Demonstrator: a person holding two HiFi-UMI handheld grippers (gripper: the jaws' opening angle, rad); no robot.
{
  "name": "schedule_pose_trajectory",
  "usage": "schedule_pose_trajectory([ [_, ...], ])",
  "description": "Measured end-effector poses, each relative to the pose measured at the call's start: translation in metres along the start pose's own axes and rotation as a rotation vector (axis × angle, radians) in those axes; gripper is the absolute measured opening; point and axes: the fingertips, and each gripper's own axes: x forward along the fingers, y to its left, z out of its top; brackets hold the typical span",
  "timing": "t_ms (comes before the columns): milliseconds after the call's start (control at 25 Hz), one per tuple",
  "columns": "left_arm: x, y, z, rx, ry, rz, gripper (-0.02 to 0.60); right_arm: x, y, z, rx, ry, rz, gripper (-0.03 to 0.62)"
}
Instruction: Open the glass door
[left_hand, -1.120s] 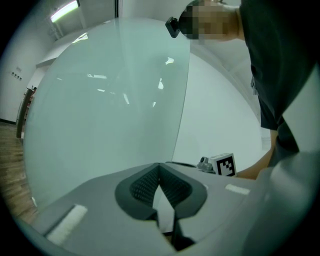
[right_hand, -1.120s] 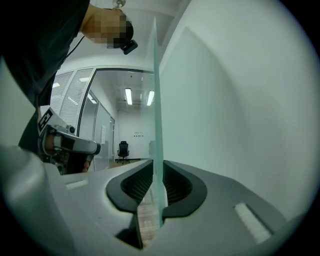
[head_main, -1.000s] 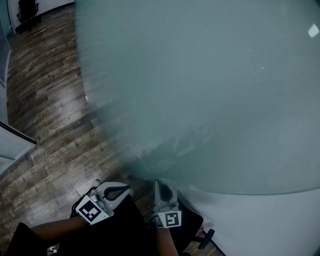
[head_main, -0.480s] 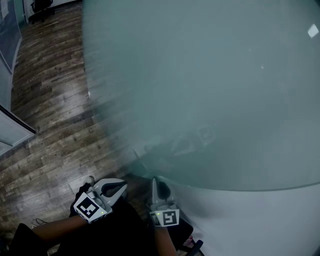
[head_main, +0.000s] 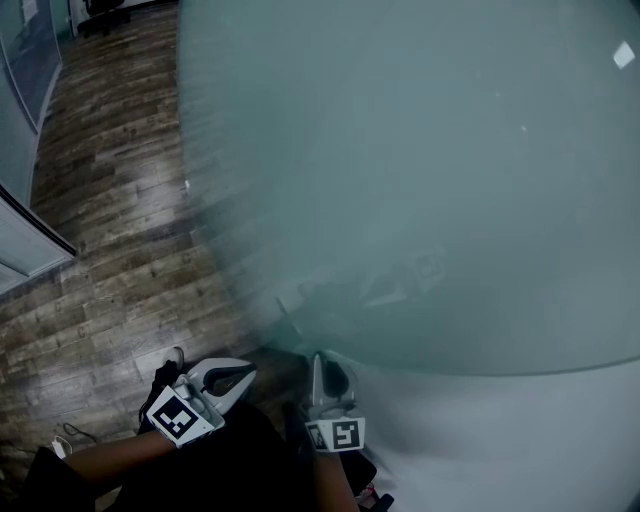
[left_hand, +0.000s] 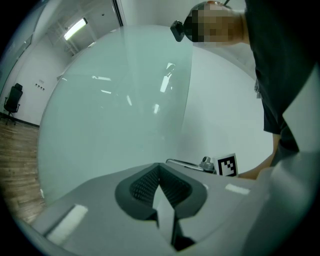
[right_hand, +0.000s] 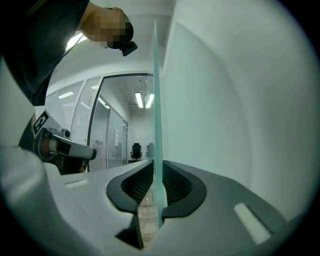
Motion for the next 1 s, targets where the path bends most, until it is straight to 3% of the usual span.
schedule_pose_trajectory([
  [440, 0.014, -0.008, -0.001, 0.017, 0.01, -0.006, 0.0, 0.008, -0.024, 0.002, 0.001, -0.009, 0.01, 0.061],
  [720, 0.014, 0.004, -0.008, 0.004, 0.038, 0.062, 0.0, 0.012, -0.035, 0.003, 0.006, -0.028, 0.041, 0.061],
  [1000, 0.019, 0.004, -0.011, 0.005, 0.05, 0.073, 0.0, 0.018, -0.049, -0.002, 0.013, -0.023, 0.047, 0.063],
])
